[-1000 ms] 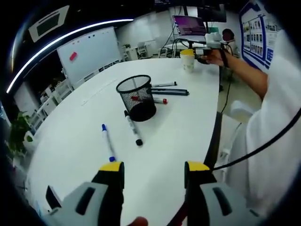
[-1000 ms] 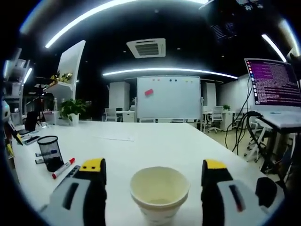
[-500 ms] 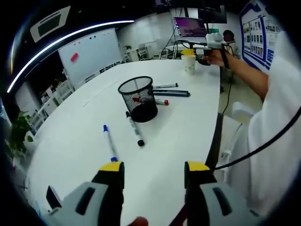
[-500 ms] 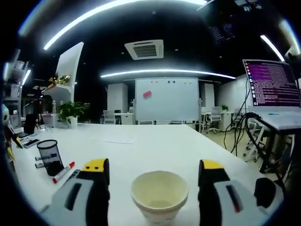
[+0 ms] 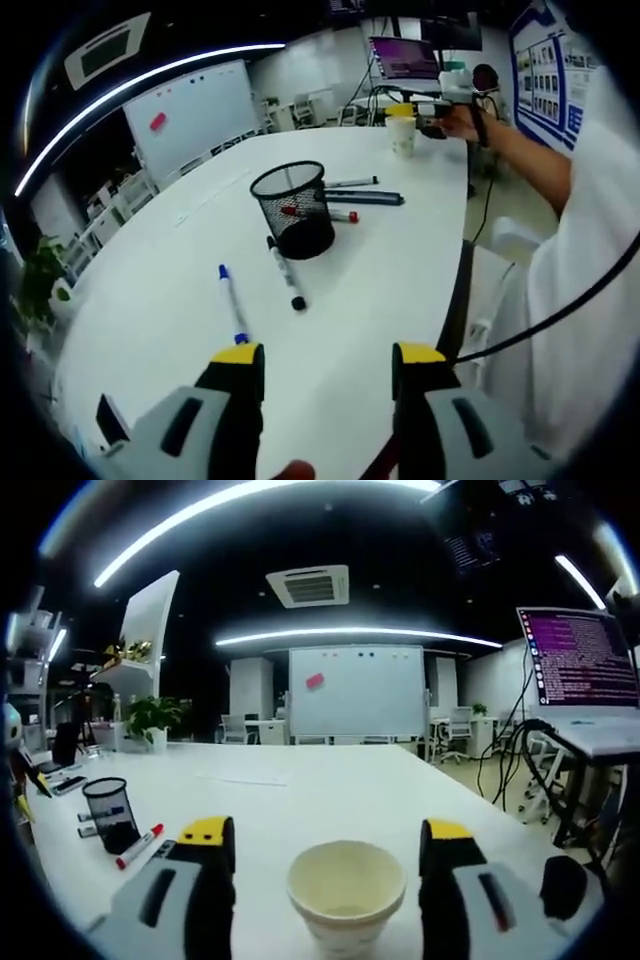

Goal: Place the scattered laser pointers and whiteboard markers into the pen holder and stack the scattered paper cups together

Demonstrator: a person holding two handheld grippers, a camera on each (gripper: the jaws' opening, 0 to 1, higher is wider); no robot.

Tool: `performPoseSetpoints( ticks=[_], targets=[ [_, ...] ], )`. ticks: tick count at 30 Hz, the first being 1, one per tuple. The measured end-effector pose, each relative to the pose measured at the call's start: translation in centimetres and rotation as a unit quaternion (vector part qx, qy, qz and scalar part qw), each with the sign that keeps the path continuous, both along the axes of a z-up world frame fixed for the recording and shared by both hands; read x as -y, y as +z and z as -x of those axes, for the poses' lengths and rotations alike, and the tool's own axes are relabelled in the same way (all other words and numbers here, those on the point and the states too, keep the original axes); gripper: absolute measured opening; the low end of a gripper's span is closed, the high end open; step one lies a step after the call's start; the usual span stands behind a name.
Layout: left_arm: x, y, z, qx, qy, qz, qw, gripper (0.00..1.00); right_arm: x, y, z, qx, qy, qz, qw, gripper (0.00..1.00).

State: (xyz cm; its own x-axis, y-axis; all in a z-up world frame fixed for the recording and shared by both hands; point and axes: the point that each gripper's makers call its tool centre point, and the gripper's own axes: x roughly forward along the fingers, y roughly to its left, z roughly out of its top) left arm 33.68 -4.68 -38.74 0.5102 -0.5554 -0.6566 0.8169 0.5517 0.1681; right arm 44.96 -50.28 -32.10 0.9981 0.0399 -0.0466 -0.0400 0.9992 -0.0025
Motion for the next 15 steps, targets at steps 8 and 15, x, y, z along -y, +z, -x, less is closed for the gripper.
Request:
performPoseSetpoints(
  ticks=[8,15],
  targets=[
    [-0.2,-0.3,0.0,-0.001,0.001,0.001,1.0000,0.52,-0.5,0.3,-0.1,0.003,0.006,0.002,1.0000,0.74],
    [-1.0,-0.6,-0.4,-0.001,0.005,-0.001,1.0000,0.52,-1.0,0.5,-0.2,0.005,0.012,0.003,0.9999,0.74]
  ],
)
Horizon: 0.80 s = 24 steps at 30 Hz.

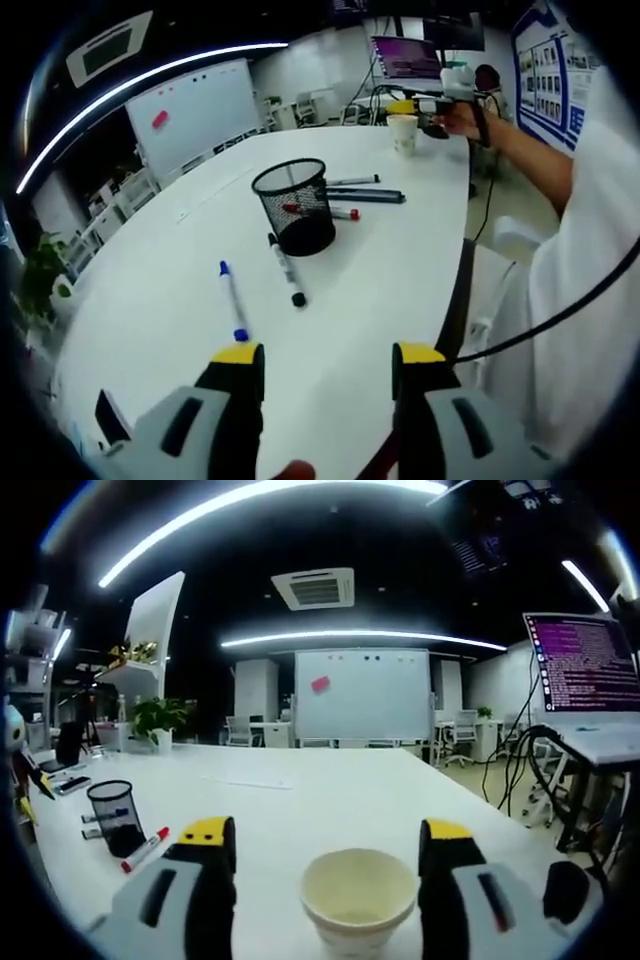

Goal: Place the scattered laser pointers and whiteboard markers into the pen holder and stack the scattered paper cups together

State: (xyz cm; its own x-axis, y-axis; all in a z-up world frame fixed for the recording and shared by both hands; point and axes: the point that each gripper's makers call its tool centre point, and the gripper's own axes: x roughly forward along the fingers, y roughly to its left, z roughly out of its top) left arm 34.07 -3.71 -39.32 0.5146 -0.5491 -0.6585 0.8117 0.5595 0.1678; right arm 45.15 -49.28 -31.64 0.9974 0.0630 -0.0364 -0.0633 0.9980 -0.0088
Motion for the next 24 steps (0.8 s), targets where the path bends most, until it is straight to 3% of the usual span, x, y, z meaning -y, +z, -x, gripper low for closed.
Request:
performPoseSetpoints(
  ticks=[10,20,24],
  targets=[
    [-0.5,0.0,-0.3,0.002,0.000,0.001,1.0000,0.52,-1.5,0.6,-0.1,-0.007,0.022,0.011,0.9997,0.74],
    [0.6,0.8,0.7,0.005,-0.008,0.013,0.9999,0.52,-3.3,0.5,-0.1,-0.015,0.043,0.018,0.9988,0.74],
    [0.0,0.8,0.3,0.008,-0.004,0.008,0.9999,0.52,-3.6,0.5,-0.2,-0.015,0.051,0.021,0.9983,0.74]
  ],
)
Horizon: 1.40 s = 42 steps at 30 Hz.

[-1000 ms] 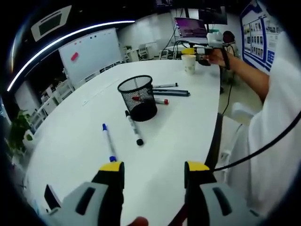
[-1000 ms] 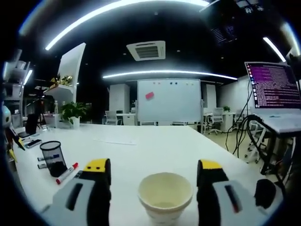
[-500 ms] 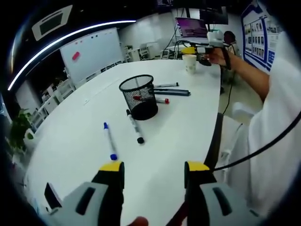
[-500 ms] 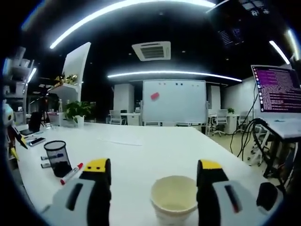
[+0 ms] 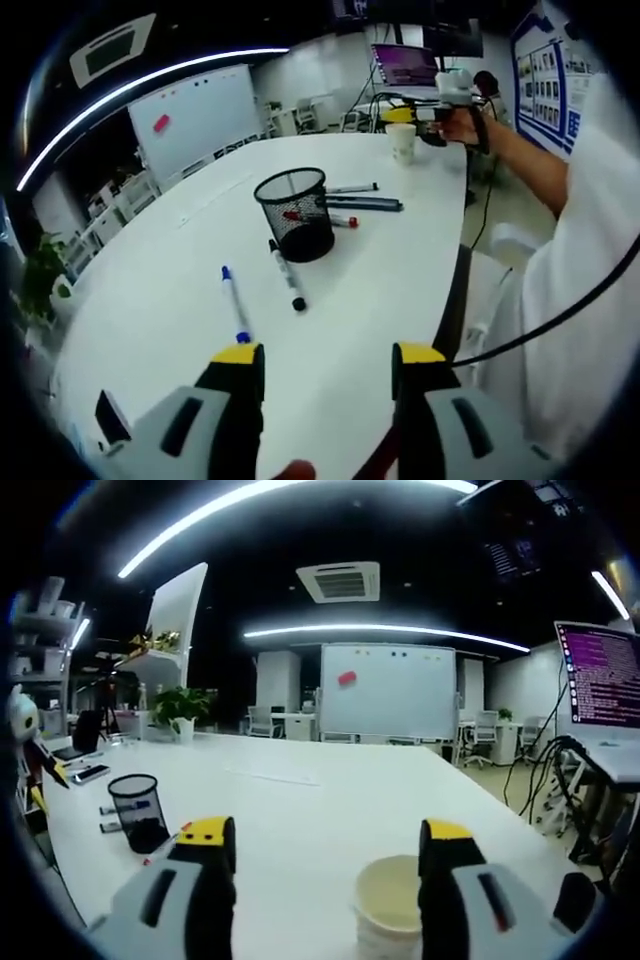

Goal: Place the scattered laser pointers and whiteboard markers into the pen holder and stack the scattered paper cups together

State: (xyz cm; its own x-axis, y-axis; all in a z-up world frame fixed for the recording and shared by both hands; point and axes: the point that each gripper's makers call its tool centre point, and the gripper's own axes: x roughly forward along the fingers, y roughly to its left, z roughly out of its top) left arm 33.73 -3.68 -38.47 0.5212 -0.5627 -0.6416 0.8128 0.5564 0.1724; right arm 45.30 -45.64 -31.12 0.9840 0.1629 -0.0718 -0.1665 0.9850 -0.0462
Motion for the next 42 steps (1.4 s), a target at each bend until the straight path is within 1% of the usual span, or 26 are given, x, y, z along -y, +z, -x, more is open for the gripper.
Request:
performPoseSetpoints(
  ticks=[4,6,8,14,17,21,27,36,40,42],
  targets=[
    [0.4,0.0,0.1,-0.001,-0.005,0.003,1.0000,0.52,-0.3,0.1,-0.1,0.000,0.006,0.002,1.0000,0.74],
    [-0.1,-0.1,-0.1,-0.002,-0.005,0.002,1.0000,0.52,-0.5,0.2,-0.1,0.000,0.008,0.002,1.0000,0.74],
    [-0.1,-0.2,-0.1,-0.002,-0.003,0.000,1.0000,0.52,-0.7,0.1,0.0,-0.002,0.011,0.004,0.9999,0.74],
    [0.1,-0.2,0.0,-0.002,-0.006,0.000,1.0000,0.52,-1.0,-0.2,0.0,-0.008,0.017,0.009,0.9998,0.74],
    [0.5,0.1,0.3,0.000,-0.005,-0.001,1.0000,0.52,-1.1,-0.5,0.0,-0.012,0.019,0.010,0.9997,0.74],
    [0.5,0.0,0.3,-0.001,-0.003,-0.003,1.0000,0.52,-1.7,-0.6,0.1,-0.016,0.025,0.012,0.9995,0.74],
    [0.7,0.1,0.4,-0.001,-0.005,-0.004,1.0000,0.52,-2.6,-0.5,0.4,-0.018,0.034,0.028,0.9989,0.73],
    [0.8,0.0,0.6,-0.003,-0.002,-0.002,1.0000,0.52,-3.2,-1.3,0.2,-0.028,0.043,0.032,0.9982,0.72],
    [0.7,-0.2,0.6,-0.004,-0.002,-0.006,1.0000,0.52,-3.6,-1.3,0.2,-0.028,0.048,0.031,0.9980,0.72],
    [0.9,-0.1,0.7,-0.005,-0.001,-0.003,1.0000,0.52,-3.8,-1.2,0.3,-0.024,0.047,0.034,0.9980,0.70]
  ],
)
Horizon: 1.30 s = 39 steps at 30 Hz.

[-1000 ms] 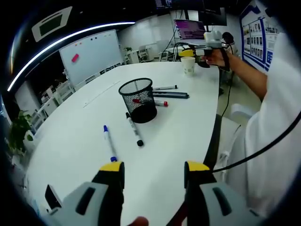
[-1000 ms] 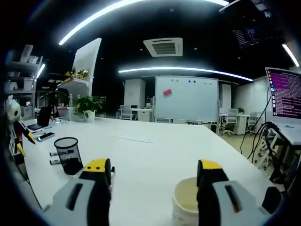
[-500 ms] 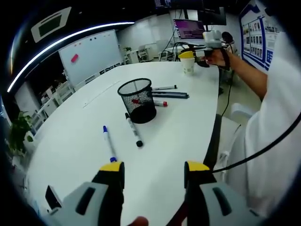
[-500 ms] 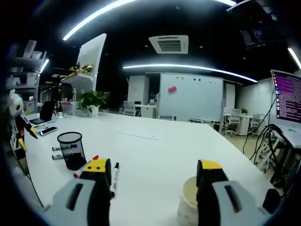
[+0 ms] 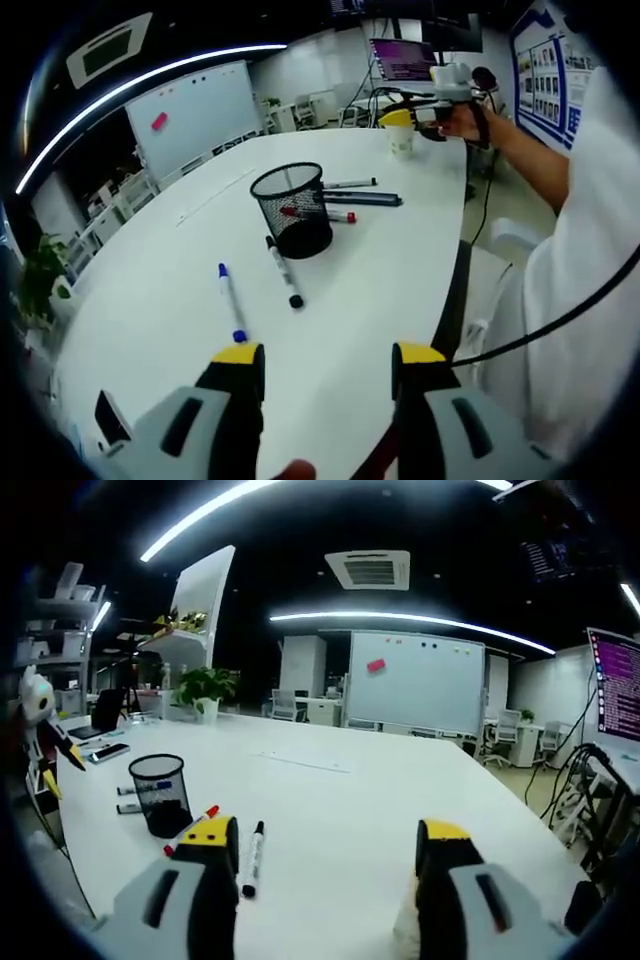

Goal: Place the scattered laser pointers and whiteboard markers into the pen holder and stack the scattered paper cups together

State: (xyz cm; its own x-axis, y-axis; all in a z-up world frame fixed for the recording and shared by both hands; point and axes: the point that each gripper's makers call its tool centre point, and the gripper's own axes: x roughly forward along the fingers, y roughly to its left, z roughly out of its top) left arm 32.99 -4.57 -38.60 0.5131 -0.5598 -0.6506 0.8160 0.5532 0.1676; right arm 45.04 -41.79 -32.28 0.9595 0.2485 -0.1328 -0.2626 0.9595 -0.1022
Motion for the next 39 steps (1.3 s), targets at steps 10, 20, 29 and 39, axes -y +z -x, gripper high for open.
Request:
performPoseSetpoints(
  ticks=[10,20,29,39],
  targets=[
    [-0.3,0.2,-0.2,0.004,0.003,0.000,1.0000,0.52,-0.8,2.1,-0.2,0.040,0.004,-0.002,0.9992,0.68],
    [0.0,0.2,-0.2,0.010,-0.001,0.004,0.9999,0.51,-2.2,0.4,0.0,0.020,0.024,-0.005,0.9995,0.68],
    [0.0,0.0,0.2,0.008,0.001,0.004,1.0000,0.51,-3.1,-0.7,0.0,0.003,0.037,-0.004,0.9993,0.66],
    [-0.2,0.2,0.0,0.011,0.010,0.006,0.9999,0.51,-4.9,-1.3,0.2,-0.003,0.062,-0.005,0.9981,0.66]
  ],
)
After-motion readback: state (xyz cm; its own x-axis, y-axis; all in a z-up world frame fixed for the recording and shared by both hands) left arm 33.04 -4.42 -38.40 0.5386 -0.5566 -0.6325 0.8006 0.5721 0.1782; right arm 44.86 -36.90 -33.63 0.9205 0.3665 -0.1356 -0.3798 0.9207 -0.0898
